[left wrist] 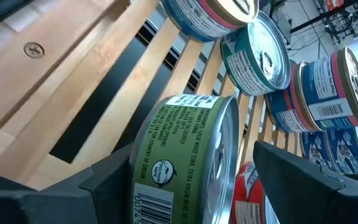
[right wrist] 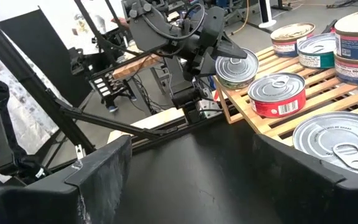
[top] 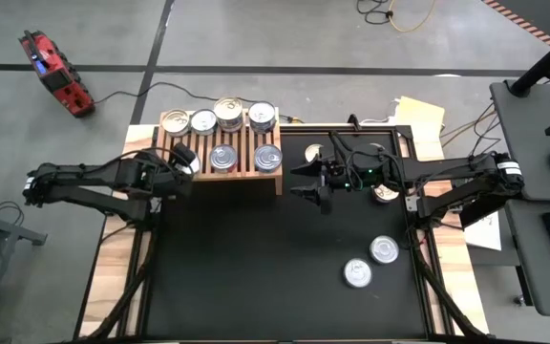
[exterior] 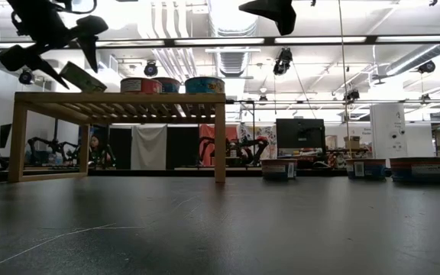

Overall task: Stack canned seafood by type on shelf
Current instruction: Put the left green tuna can on the shelf

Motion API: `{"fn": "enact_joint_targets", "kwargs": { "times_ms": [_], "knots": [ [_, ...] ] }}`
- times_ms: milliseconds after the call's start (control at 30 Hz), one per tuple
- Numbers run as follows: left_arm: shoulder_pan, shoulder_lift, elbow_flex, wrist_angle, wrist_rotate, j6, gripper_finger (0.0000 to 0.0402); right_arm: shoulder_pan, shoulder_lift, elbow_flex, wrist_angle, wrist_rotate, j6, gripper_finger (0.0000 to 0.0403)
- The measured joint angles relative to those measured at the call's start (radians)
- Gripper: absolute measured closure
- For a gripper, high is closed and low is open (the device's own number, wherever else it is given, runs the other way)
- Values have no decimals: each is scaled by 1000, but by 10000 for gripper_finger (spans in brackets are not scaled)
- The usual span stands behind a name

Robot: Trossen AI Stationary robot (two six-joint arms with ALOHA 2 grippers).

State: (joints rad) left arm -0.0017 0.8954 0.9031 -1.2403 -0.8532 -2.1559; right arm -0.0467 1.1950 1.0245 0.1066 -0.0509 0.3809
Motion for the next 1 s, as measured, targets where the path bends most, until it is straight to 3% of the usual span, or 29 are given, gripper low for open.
{"fn": "enact_joint_targets", "kwargs": {
  "times_ms": [267, 1000],
  "knots": [
    [19, 15, 0, -74, 60, 19, 111, 0, 0, 0, -5, 0, -9, 88],
    [19, 74, 2, -98, 11, 316, 111, 0, 0, 0, -50, 0, -18, 78]
  ]
}}
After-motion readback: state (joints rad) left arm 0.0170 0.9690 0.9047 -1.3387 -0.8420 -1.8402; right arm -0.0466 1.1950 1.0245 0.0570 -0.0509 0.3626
